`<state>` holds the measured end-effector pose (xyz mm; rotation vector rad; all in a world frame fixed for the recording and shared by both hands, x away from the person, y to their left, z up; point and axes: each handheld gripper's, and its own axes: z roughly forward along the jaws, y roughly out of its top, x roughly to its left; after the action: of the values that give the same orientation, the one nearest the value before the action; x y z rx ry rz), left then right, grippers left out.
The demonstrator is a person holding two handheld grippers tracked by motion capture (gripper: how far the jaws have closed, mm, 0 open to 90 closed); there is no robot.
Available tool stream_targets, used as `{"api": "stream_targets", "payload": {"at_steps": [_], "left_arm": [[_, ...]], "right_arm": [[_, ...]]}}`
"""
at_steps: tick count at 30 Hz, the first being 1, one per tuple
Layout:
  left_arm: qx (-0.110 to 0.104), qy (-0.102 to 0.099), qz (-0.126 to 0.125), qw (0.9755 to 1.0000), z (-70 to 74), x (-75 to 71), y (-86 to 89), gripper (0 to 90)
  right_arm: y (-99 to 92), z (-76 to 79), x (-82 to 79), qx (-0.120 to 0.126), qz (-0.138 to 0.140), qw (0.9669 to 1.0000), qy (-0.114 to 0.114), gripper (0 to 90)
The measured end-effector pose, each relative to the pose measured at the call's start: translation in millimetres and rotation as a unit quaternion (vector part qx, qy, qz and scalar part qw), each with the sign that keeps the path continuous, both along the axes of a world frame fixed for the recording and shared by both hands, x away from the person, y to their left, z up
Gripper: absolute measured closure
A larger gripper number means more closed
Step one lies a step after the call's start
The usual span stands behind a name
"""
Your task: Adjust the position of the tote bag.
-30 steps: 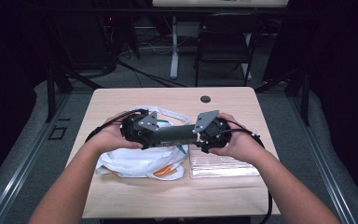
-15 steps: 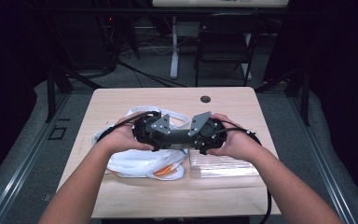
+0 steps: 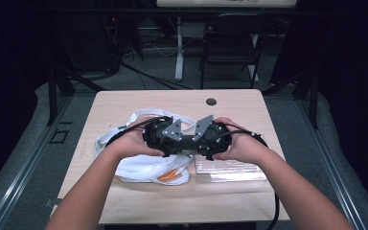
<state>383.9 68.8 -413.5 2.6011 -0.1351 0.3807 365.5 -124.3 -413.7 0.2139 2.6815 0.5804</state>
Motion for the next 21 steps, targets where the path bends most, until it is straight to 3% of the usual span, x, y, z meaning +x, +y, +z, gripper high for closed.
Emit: {"api": "stream_targets", "payload": {"at_steps": [4,8,21], "left_arm": [[-0.002,-0.002,-0.002,1.0000,0.0,-1.4,-1.1,43.9],[-0.006,-0.005,-0.006,1.0000,-0.3,-2.6,-2.3,43.9],[-0.004,-0.024,-0.013,0.9996,-4.1,-4.6,-3.1,43.8]], "right_arm": [[1.3,0.2,1.8,-0.018,0.004,0.9998,0.003,35.2],[3.8,-4.8,2.6,-0.009,0.002,0.9999,0.011,35.3],[7.8,-7.0,7.4,-0.036,0.010,0.9990,0.024,39.8]]}}
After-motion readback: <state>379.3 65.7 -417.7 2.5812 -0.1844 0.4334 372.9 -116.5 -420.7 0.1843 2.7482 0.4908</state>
